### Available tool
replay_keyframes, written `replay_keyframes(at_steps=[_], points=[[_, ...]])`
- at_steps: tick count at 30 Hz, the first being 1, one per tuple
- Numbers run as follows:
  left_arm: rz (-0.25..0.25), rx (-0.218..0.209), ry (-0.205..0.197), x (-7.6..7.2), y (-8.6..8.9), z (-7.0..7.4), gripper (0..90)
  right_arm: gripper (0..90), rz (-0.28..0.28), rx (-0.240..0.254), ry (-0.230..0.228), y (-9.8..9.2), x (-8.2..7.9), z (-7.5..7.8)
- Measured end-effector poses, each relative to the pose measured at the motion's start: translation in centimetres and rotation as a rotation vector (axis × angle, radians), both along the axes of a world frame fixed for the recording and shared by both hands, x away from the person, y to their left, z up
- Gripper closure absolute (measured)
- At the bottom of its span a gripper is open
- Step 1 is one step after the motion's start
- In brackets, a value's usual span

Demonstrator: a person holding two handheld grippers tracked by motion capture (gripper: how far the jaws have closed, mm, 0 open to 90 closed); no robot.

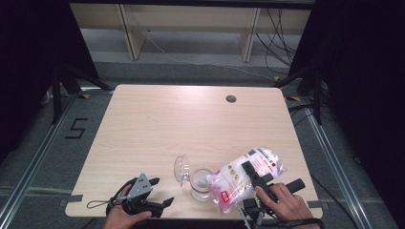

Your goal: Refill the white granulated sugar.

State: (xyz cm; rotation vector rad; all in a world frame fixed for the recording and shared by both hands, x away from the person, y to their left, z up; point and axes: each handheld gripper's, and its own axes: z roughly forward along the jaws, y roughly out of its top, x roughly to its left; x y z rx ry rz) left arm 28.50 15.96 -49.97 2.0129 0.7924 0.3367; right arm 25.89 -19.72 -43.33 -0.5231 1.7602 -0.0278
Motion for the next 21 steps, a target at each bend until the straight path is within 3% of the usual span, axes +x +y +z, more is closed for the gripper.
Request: replay_keyframes(at_steps=[1,6,7,9,14,17,19,21], points=[[0.009,-0.034,0.006,-0.09,-0.2,-0.1,16.3,51.7,0.008,-0.01,-0.003,0.02,0.04,-0.02],[0.005,-0.028,0.007,-0.05,-0.17,-0.1,16.3,51.8,0.0,-0.007,-0.004,-0.03,0.02,-0.03],[-0.002,-0.005,0.0,0.0,-0.05,-0.04,16.3,51.8,-0.001,-0.009,-0.005,-0.04,0.02,-0.01],[0.002,-0.036,-0.001,-0.09,-0.23,-0.1,16.3,51.8,-0.001,-0.01,-0.003,-0.05,0.04,0.0],[-0.009,-0.019,-0.01,0.02,-0.12,-0.05,16.3,51.8,0.014,-0.019,-0.012,-0.02,0.07,0.14],[-0.007,-0.032,-0.01,0.01,-0.2,-0.11,16.3,51.8,0.011,-0.031,-0.013,-0.03,0.08,0.27],[-0.013,-0.023,-0.014,0.02,-0.15,-0.07,16.4,51.9,-0.016,-0.01,-0.003,-0.19,-0.01,0.08],[-0.011,-0.025,-0.012,0.02,-0.15,-0.09,16.3,51.9,-0.007,-0.019,-0.012,-0.18,0.03,0.17]])
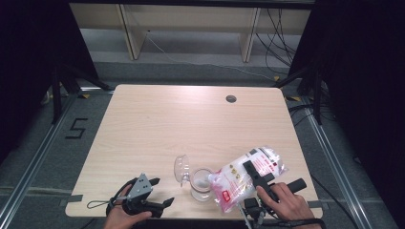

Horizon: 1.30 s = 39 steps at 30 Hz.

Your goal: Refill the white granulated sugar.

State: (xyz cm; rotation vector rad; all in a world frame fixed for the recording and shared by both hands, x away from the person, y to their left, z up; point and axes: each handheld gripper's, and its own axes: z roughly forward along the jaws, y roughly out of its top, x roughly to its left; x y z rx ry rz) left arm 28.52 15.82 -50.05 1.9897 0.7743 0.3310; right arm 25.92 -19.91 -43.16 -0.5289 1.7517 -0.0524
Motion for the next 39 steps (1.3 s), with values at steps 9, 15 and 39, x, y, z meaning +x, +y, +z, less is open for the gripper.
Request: replay_keyframes(at_steps=[9,15,39], points=[[0.007,0.022,0.01,0.01,0.07,-0.02,16.3,52.0,0.021,-0.03,-0.011,0.25,0.06,0.38],[-0.001,0.027,-0.004,0.07,0.21,0.13,16.4,52.0,0.001,-0.008,-0.011,0.22,-0.04,0.3],[0.017,-0.003,0.021,-0.22,-0.11,0.0,16.5,52.2,-0.01,-0.034,-0.006,0.32,0.02,0.17]])
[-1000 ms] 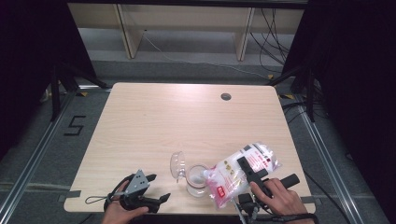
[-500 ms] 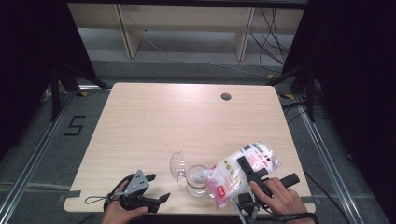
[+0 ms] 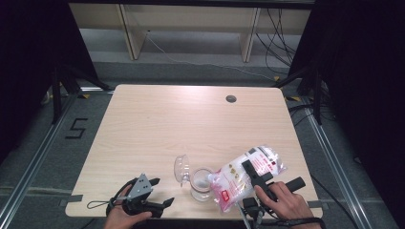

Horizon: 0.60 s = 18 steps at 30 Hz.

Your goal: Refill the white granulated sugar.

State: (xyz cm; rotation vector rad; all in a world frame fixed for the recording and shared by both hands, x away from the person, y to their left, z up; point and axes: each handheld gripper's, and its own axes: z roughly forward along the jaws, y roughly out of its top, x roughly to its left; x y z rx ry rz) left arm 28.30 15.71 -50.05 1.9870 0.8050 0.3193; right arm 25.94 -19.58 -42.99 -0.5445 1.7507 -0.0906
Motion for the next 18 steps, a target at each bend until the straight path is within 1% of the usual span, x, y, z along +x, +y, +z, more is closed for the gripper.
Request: replay_keyframes(at_steps=[3,4,5,6,7,18], points=[[0.002,0.003,0.001,0.02,0.01,0.0,16.5,52.3,0.011,-0.003,-0.003,0.0,0.07,0.13],[0.002,0.002,0.001,0.02,0.02,-0.01,16.5,52.3,0.001,-0.036,-0.005,0.06,0.01,0.4],[0.002,0.003,0.001,0.02,0.02,0.0,16.5,52.3,0.001,-0.023,-0.004,0.06,0.02,0.33],[0.002,0.003,0.001,0.01,0.02,0.0,16.5,52.3,0.005,-0.039,-0.007,0.11,0.04,0.47],[0.002,0.003,0.001,0.01,0.01,0.0,16.5,52.3,0.006,-0.032,-0.005,0.11,0.06,0.47],[0.003,0.003,0.001,0.0,0.01,0.0,16.5,52.5,0.009,-0.021,0.001,0.1,0.12,0.46]])
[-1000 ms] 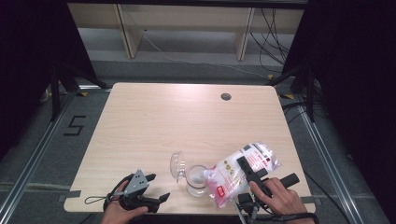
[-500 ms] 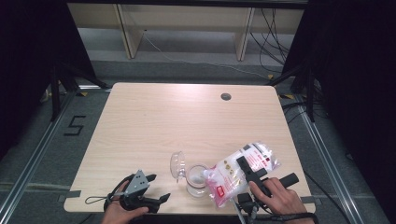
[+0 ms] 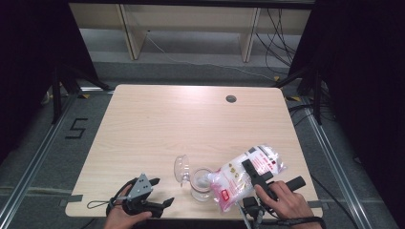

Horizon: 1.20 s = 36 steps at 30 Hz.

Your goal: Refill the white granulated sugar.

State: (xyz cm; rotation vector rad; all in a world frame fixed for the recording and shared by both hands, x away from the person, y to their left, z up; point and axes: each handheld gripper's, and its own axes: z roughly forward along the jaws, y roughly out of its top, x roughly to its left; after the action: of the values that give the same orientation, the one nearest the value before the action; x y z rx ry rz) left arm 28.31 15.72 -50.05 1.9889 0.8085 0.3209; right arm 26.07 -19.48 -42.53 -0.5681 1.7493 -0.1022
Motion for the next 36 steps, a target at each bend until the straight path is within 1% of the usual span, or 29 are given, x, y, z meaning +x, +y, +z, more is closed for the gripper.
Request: replay_keyframes(at_steps=[2,3,5,6,7,8,9,11,12,14,16,18,19,20,21,22,23,24,25,26,34,36], points=[[0.0,0.0,0.0,0.0,0.0,0.0,16.5,52.6,0.001,0.001,0.001,0.01,-0.04,0.01],[-0.001,0.0,0.0,0.0,0.0,0.0,16.5,52.5,0.023,-0.014,-0.006,0.14,0.06,0.14],[-0.002,-0.001,0.0,0.01,0.01,-0.01,16.5,52.6,0.014,-0.008,0.002,0.15,0.04,0.03],[0.0,0.0,0.0,-0.01,0.0,-0.01,16.5,52.6,0.002,0.004,0.005,0.11,-0.05,-0.09],[-0.001,0.0,-0.001,0.0,0.0,-0.01,16.5,52.6,0.008,-0.006,0.004,0.16,-0.05,-0.03],[0.002,0.002,-0.001,0.0,0.0,-0.01,16.5,52.7,0.015,-0.003,0.007,0.17,-0.03,-0.07],[0.003,0.001,-0.001,0.0,-0.02,-0.02,16.5,52.7,0.011,0.003,0.006,0.19,-0.05,-0.09],[0.001,0.003,-0.001,-0.01,-0.01,-0.01,16.5,52.8,0.012,-0.003,0.006,0.2,-0.08,-0.08],[0.001,0.003,-0.001,0.0,-0.01,-0.01,16.5,52.8,0.011,0.001,0.007,0.21,-0.09,-0.06],[-0.013,0.032,-0.005,0.19,0.19,0.0,16.5,52.9,0.007,0.014,0.011,0.16,-0.1,-0.07],[-0.009,0.033,-0.005,0.14,0.18,0.02,16.5,52.9,0.013,0.005,0.009,0.17,-0.08,0.02],[-0.007,0.036,-0.006,0.14,0.18,0.04,16.5,53.0,0.008,0.013,0.01,0.12,-0.09,0.07],[-0.009,0.035,-0.006,0.16,0.19,0.02,16.5,53.1,0.017,0.034,0.009,0.08,-0.04,-0.07],[-0.006,0.035,-0.005,0.12,0.18,0.03,16.6,53.0,0.008,0.037,0.007,0.05,-0.1,-0.11],[0.003,0.005,-0.001,0.01,0.0,-0.01,16.6,53.0,0.005,0.039,0.008,0.03,-0.13,-0.13],[0.002,0.003,-0.001,0.0,0.01,-0.01,16.5,53.1,0.005,0.036,0.013,0.05,-0.12,-0.07],[-0.005,0.037,-0.006,0.12,0.21,0.04,16.6,53.1,0.006,0.04,0.015,0.04,-0.11,-0.09],[-0.011,0.029,-0.014,0.16,0.21,0.0,16.5,53.1,0.005,0.038,0.016,0.05,-0.11,-0.09],[-0.01,0.011,-0.012,0.16,0.14,-0.05,16.6,53.1,0.006,0.036,0.018,0.07,-0.11,-0.1],[-0.009,0.005,-0.01,0.15,0.12,-0.07,16.6,53.1,0.009,0.035,0.019,0.08,-0.1,-0.09],[-0.006,0.005,-0.009,0.17,0.13,-0.08,16.6,53.3,0.014,0.032,0.017,0.02,-0.08,-0.02],[-0.005,-0.003,-0.004,0.14,0.06,-0.1,16.6,53.3,0.012,0.034,0.017,0.01,-0.1,-0.01]])
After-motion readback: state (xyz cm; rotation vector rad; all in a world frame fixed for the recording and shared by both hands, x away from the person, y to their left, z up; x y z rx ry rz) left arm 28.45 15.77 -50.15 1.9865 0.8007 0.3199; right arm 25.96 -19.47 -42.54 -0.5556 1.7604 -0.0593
